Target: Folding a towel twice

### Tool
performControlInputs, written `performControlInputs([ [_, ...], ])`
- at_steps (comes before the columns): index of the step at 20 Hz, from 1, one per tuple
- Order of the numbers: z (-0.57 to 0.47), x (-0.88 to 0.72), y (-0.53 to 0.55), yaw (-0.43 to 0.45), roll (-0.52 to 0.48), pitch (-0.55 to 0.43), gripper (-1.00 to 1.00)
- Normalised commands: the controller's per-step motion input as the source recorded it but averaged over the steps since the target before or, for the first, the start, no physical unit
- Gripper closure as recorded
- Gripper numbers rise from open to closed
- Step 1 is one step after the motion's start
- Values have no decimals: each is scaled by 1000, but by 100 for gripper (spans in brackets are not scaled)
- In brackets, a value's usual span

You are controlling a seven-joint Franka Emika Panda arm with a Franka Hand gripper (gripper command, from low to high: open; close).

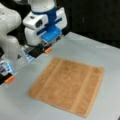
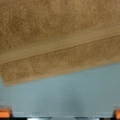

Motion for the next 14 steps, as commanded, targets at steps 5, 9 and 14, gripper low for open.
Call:
performControlInputs([
  [5, 40, 130, 70, 50, -117, 293, -100],
  [9, 44, 290, 179, -30, -177, 299, -100],
  [14, 80, 368, 253, -84, -215, 252, -100],
])
